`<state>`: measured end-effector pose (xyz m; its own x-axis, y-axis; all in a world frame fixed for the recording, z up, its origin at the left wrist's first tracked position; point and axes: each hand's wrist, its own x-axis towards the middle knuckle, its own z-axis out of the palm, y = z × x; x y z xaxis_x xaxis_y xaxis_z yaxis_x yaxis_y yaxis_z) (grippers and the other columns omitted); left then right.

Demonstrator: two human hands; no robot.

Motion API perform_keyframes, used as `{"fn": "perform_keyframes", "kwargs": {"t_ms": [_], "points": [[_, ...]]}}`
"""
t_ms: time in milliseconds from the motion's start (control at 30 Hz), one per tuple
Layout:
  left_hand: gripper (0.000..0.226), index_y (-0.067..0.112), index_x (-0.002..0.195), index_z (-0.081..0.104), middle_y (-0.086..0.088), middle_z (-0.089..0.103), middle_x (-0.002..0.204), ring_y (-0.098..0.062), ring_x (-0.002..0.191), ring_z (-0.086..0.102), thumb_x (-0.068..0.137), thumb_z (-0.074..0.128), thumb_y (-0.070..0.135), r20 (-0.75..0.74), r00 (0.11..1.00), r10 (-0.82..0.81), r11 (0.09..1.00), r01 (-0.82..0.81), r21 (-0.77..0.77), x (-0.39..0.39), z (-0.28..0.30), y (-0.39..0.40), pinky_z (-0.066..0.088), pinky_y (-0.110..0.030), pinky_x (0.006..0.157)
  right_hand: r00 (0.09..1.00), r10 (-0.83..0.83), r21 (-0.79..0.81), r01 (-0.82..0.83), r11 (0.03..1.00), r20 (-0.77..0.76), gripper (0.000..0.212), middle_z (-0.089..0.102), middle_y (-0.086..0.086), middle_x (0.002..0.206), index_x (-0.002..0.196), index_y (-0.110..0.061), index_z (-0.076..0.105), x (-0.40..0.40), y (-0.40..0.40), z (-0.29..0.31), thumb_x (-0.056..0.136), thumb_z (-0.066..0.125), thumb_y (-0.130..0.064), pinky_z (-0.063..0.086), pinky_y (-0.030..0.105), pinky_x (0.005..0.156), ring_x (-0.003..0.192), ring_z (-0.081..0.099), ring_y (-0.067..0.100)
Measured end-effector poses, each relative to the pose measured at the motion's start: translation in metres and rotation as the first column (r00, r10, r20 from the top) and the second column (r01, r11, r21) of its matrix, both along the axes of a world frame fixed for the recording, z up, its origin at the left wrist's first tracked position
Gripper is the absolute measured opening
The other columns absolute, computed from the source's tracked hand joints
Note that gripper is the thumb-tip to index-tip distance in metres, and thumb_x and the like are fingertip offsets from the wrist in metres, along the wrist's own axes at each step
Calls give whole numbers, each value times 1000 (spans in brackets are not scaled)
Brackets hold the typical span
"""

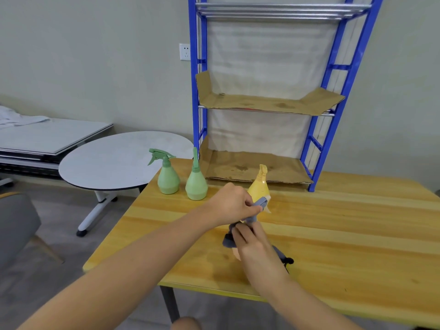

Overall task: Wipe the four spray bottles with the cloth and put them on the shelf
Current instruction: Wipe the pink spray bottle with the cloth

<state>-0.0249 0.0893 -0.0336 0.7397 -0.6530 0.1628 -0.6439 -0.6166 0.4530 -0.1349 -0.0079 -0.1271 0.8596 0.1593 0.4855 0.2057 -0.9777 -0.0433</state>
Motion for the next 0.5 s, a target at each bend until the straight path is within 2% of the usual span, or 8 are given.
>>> {"fn": "perform_keyframes", "kwargs": {"t_ms": [33, 67, 133, 200, 300, 333, 400, 500], "points": [[39, 16, 70, 78, -2, 69, 60, -8, 49, 48, 92, 64, 44, -10, 1000, 4, 1000, -5, -4, 0, 0, -1, 39, -27, 49, 999, -6, -67, 3, 998, -40, 37, 64, 13, 111, 107, -3, 68, -1, 3, -2, 70, 72, -1, 42, 43, 94, 108, 53, 31], [39, 16, 67, 77, -1, 69, 60, -7, 49, 49, 92, 65, 44, -28, 1000, 7, 1000, -7, -9, 0, 1, -1, 40, -27, 50, 994, 1, -212, -24, 977, -108, 32, 63, 18, 107, 105, 2, 67, -4, 10, -7, 73, 69, -1, 44, 47, 94, 105, 53, 35], [40, 16, 65, 75, 1, 68, 58, -6, 48, 50, 92, 66, 43, -56, 998, 4, 1000, -4, -11, 0, 2, -1, 41, -25, 50, 961, 8, -484, -146, 863, -277, 27, 58, 25, 103, 106, 10, 62, -15, 21, -18, 81, 60, 0, 44, 52, 94, 101, 48, 41], [40, 15, 66, 76, 1, 69, 60, -6, 49, 51, 93, 66, 42, -73, 997, 4, 1000, -5, -10, 0, 2, 0, 40, -22, 50, 959, 5, -498, -151, 854, -283, 25, 60, 19, 100, 104, 4, 65, -16, 21, -20, 80, 63, -4, 45, 48, 94, 99, 49, 38], [39, 15, 68, 77, -3, 70, 62, -7, 50, 51, 92, 66, 43, -70, 997, 10, 1000, -11, -11, 0, 2, 0, 40, -23, 49, 998, -1, -193, -12, 981, -66, 34, 62, 10, 108, 109, -4, 65, 6, 3, -8, 75, 69, -5, 44, 41, 97, 108, 54, 28], [39, 14, 69, 77, -4, 69, 62, -8, 51, 51, 92, 66, 43, -59, 998, 5, 1000, -6, -17, 1, 2, 0, 42, -25, 50, 999, -13, -184, 7, 983, -33, 37, 59, 11, 111, 114, -1, 61, 10, -1, -2, 78, 65, -4, 42, 40, 101, 112, 52, 28], [41, 14, 64, 75, -5, 68, 60, -8, 49, 49, 92, 67, 43, -57, 998, -10, 1000, 9, -26, 2, 2, -1, 42, -27, 51, 1000, -12, -280, 5, 960, -26, 37, 58, 16, 105, 112, 7, 59, 8, -2, -5, 77, 63, -2, 42, 41, 101, 107, 52, 31], [42, 22, 55, 68, 0, 64, 55, -6, 45, 47, 93, 67, 40, -100, 994, -35, 999, 33, -27, 2, 2, 0, 40, -26, 51, 983, 65, -484, -141, 863, -169, 28, 59, 14, 90, 97, 5, 67, -15, 6, -27, 72, 67, -7, 49, 41, 86, 91, 49, 33]]}}
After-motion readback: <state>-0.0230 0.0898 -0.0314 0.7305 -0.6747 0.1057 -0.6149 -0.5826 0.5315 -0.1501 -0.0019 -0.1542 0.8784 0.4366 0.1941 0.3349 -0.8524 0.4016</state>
